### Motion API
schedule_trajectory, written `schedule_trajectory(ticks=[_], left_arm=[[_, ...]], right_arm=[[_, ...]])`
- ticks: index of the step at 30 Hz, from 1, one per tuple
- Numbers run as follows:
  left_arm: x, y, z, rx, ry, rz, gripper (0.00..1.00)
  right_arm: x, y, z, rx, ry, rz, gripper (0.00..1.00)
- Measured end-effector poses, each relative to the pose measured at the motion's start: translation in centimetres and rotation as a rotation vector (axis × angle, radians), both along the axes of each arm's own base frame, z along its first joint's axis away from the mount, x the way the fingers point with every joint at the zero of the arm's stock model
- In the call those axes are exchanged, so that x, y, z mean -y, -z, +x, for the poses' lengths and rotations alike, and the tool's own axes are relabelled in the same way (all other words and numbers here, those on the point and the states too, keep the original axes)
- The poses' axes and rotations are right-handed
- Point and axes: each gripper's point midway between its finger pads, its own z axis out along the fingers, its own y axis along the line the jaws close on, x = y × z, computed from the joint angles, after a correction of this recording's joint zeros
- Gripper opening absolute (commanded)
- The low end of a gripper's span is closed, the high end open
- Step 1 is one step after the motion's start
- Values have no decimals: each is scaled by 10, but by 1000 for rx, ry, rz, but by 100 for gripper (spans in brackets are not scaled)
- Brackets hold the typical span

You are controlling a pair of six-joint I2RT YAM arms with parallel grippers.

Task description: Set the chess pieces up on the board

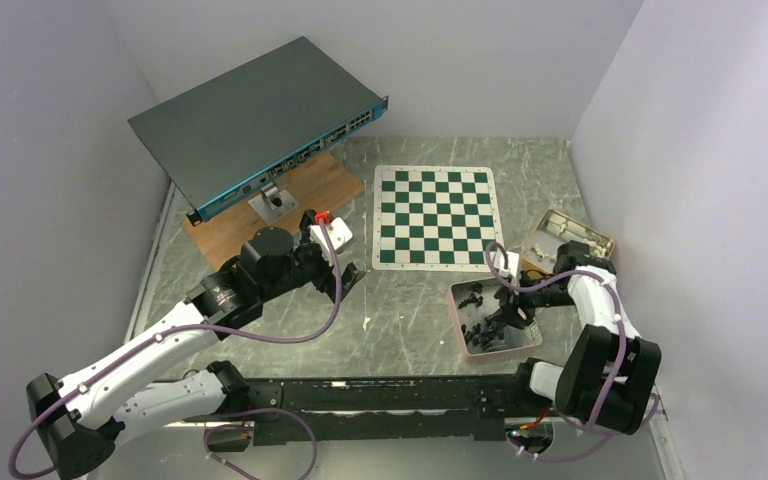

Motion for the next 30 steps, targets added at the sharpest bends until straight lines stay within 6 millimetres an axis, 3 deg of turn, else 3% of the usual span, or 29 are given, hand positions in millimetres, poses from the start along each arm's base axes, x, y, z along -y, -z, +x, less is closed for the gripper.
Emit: schedule_trajectory(ticks=[7,30], left_arm=[[0,0,0,8,3,5,99],[-3,-6,-1,23,-4,-7,99]], right_arm=[[-13,18,4,-7,-89,-69,51],[-3,35,0,-71,-64,-131,29]])
